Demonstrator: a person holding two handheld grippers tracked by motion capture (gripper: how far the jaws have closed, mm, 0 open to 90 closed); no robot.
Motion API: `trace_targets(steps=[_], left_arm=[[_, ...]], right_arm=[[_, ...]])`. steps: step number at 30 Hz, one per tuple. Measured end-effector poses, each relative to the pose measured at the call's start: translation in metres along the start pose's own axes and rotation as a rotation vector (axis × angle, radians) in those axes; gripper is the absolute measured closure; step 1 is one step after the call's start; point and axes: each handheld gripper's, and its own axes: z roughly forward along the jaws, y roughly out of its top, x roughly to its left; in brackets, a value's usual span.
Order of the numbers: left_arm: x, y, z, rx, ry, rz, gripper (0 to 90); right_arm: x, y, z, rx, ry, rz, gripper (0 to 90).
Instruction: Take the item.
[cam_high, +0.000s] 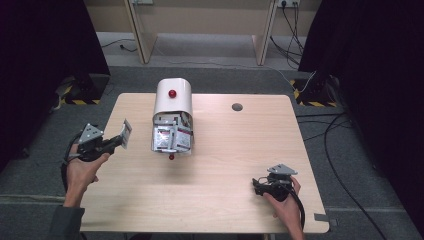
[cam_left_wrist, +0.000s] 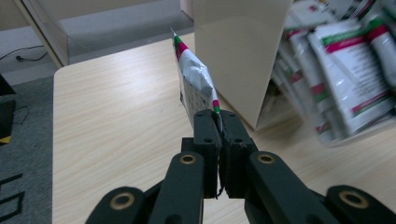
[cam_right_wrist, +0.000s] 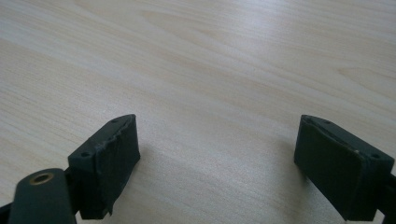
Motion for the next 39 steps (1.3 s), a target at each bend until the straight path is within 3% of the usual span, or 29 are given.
trace_targets(steps=[10, 20, 23, 39], left_arm=[[0.001, -0.023, 0.016, 0.050, 0.040, 0.025, 86.2], [0.003, -0.049, 0.033, 0.077, 0.053, -0.001, 86.2], [0.005, -0.054, 0.035, 0.086, 0.082, 0.007, 86.2], [0.004, -0.059, 0.039, 0.107, 0.097, 0.011, 86.0]], right_arm=[[0.000, 0.000, 0.000, 0.000, 0.000, 0.000, 14.8], [0.000, 0.000, 0.000, 0.000, 0.000, 0.000, 14.8], [0.000, 0.000, 0.000, 0.000, 0.001, -0.001, 14.8], [0.000, 0.000, 0.000, -0.001, 0.001, 0.000, 14.8]])
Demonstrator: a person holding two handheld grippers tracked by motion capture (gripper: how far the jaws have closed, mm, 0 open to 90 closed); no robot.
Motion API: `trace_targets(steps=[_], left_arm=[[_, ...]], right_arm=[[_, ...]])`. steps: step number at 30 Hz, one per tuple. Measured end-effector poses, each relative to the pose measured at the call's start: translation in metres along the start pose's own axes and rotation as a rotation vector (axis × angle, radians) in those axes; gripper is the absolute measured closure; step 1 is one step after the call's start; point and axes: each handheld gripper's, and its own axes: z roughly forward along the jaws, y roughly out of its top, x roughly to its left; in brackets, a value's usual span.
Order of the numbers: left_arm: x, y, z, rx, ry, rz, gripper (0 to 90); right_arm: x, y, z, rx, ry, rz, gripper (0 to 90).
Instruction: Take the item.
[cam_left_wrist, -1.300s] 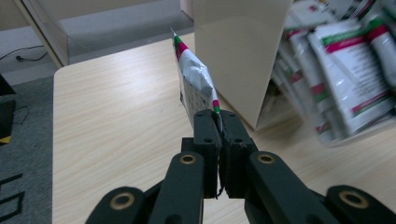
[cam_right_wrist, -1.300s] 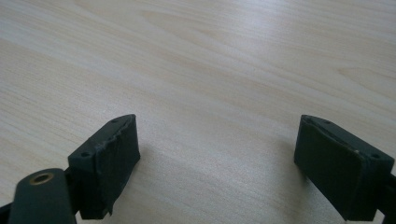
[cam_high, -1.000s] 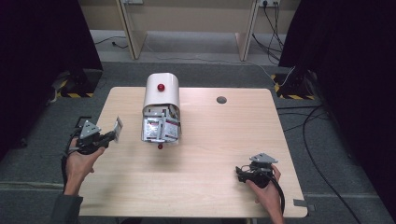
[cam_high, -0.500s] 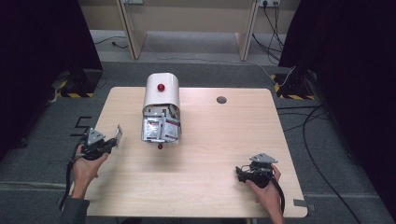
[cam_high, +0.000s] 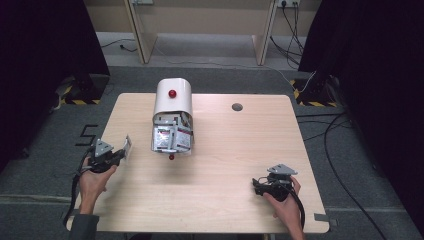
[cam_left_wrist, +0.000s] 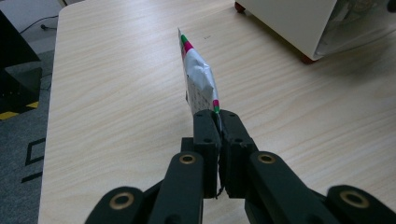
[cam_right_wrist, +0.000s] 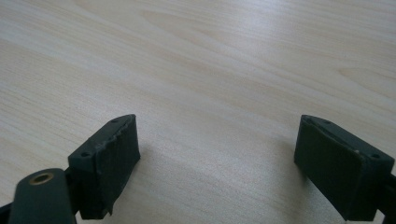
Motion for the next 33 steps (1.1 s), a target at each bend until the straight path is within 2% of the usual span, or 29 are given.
trace_targets(steps=[3, 10, 16, 23, 28, 33], left_arm=[[0.000, 0.001, -0.001, -0.003, -0.002, 0.003, 86.0], [0.000, -0.005, 0.004, 0.019, 0.024, 0.025, 85.8], [-0.004, -0.006, 0.007, 0.029, 0.014, 0.035, 83.9], [-0.011, -0.008, 0.014, 0.067, 0.008, 0.071, 78.2], [-0.014, -0.009, 0.018, 0.078, 0.009, 0.075, 68.2], [-0.016, -0.009, 0.021, 0.073, -0.009, 0.074, 61.5]], right_arm=[[0.000, 0.000, 0.000, -0.001, 0.000, -0.003, 14.8], [0.000, 0.000, 0.000, -0.001, -0.001, -0.001, 14.8], [0.000, 0.000, 0.000, 0.000, 0.002, -0.005, 14.8], [0.001, 0.000, 0.000, -0.001, 0.000, -0.005, 15.1], [0.000, 0.000, 0.000, 0.000, 0.001, -0.006, 15.0], [0.000, 0.001, 0.000, 0.000, 0.002, -0.008, 15.0]])
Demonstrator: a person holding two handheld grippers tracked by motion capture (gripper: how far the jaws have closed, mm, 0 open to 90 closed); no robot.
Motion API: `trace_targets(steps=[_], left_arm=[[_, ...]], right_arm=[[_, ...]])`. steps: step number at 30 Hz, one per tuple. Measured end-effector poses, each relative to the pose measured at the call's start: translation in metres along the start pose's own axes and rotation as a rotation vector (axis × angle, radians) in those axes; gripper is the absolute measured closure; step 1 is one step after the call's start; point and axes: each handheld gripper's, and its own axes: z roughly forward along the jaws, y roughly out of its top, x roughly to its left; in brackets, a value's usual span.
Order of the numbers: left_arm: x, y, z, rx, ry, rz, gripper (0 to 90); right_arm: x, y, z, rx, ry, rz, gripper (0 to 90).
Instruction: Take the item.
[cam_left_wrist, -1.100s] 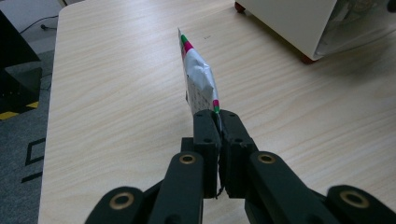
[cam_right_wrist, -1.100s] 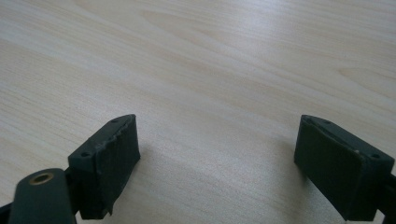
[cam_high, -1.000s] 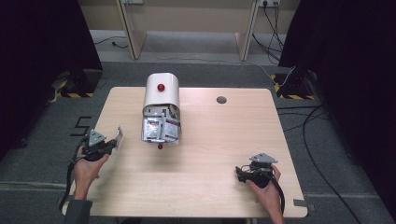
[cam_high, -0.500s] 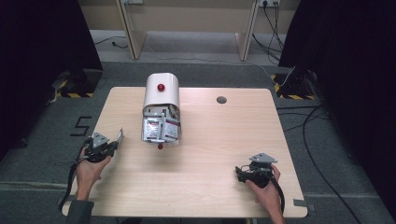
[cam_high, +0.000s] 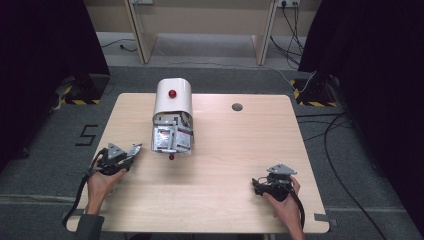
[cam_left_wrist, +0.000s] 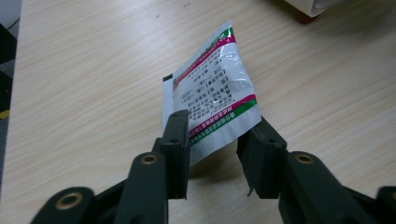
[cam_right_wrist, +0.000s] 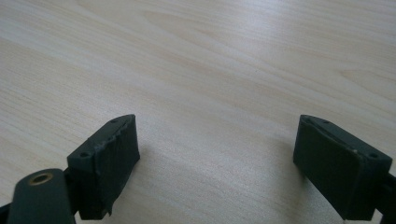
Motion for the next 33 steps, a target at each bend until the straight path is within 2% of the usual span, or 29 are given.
trace_targets(steps=[4, 9, 14, 19, 25, 27, 33], left_arm=[[-0.001, 0.002, 0.001, -0.008, -0.010, -0.020, 53.9], [0.002, 0.003, 0.002, -0.014, -0.003, -0.039, 42.6], [0.002, 0.003, 0.002, -0.012, 0.008, -0.041, 38.8], [0.003, 0.004, -0.004, -0.022, -0.033, -0.091, 36.1], [0.000, 0.005, -0.007, -0.014, -0.082, -0.134, 27.4], [-0.002, 0.004, -0.007, -0.010, -0.091, -0.136, 22.9], [-0.010, 0.000, -0.011, 0.006, -0.107, -0.102, 17.2]], right_arm=[[0.000, 0.000, 0.000, 0.000, 0.001, 0.001, 15.0], [0.000, 0.000, 0.000, 0.000, 0.001, 0.001, 14.9], [0.000, 0.000, 0.000, 0.000, 0.001, 0.001, 14.9], [0.000, 0.000, 0.000, 0.000, 0.001, 0.001, 14.9], [0.000, 0.000, 0.000, 0.000, 0.001, 0.001, 14.9], [0.000, 0.000, 0.000, 0.000, 0.002, 0.001, 14.9], [0.000, 0.000, 0.000, 0.000, 0.002, 0.001, 14.9]])
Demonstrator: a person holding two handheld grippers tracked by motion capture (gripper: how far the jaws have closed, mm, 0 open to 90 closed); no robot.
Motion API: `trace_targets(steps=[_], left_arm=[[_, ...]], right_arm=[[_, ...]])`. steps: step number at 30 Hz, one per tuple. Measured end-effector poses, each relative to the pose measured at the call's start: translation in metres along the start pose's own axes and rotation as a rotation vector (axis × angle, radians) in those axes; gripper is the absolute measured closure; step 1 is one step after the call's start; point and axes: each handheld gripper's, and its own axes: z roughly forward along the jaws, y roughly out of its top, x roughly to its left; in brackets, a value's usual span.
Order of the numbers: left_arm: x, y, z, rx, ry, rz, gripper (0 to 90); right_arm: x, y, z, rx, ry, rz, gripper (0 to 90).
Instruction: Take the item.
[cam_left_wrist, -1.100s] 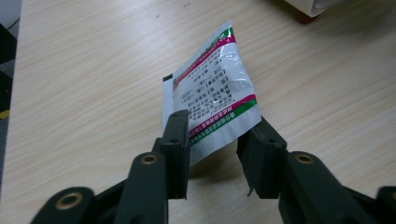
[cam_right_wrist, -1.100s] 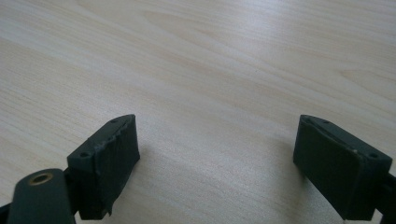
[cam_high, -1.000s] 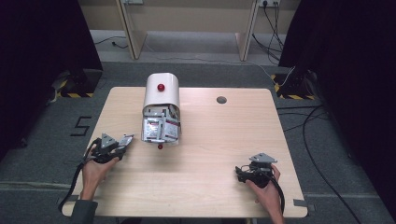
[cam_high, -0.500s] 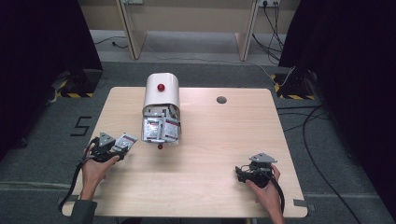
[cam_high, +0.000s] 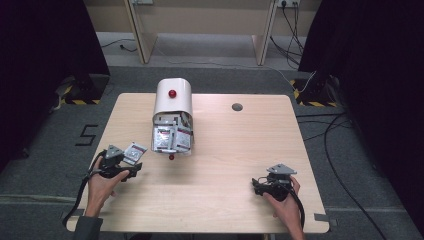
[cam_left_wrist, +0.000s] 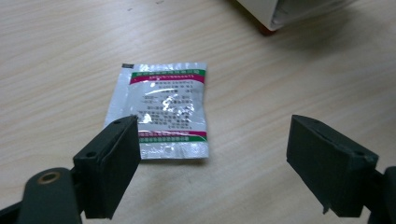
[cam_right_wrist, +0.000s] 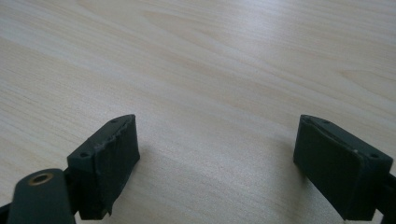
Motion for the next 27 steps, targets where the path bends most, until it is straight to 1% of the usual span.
trace_targets(steps=[4, 7, 9, 13, 17, 19, 23, 25, 27], left_arm=[[-0.004, -0.005, -0.007, -0.015, -0.011, 0.012, 16.7], [-0.005, -0.006, -0.010, -0.032, -0.014, 0.004, 16.7], [-0.007, -0.008, -0.013, -0.034, -0.017, 0.009, 16.7], [-0.009, -0.014, -0.019, -0.038, -0.004, 0.012, 16.8], [-0.009, -0.022, -0.028, -0.057, 0.006, -0.001, 16.8], [-0.010, -0.026, -0.032, -0.056, 0.015, 0.004, 16.8], [-0.009, -0.038, -0.038, -0.067, -0.004, -0.021, 16.8], [-0.008, -0.042, -0.040, -0.072, -0.003, -0.031, 16.8], [-0.009, -0.046, -0.041, -0.069, -0.003, -0.030, 16.8]], right_arm=[[0.000, 0.000, 0.000, 0.000, 0.000, 0.000, 14.9], [0.000, 0.000, 0.000, 0.000, 0.000, 0.000, 14.9], [0.000, 0.000, 0.000, 0.000, 0.000, 0.000, 14.9], [0.000, 0.000, 0.000, 0.000, 0.000, -0.001, 14.9], [0.000, 0.000, 0.000, 0.000, -0.001, 0.000, 14.9], [0.000, 0.000, 0.000, 0.000, 0.000, 0.000, 14.9], [0.000, 0.000, 0.000, 0.000, 0.000, 0.000, 14.9], [0.000, 0.000, 0.000, 0.000, 0.000, 0.000, 14.9], [0.000, 0.000, 0.000, 0.000, -0.001, 0.000, 14.9]])
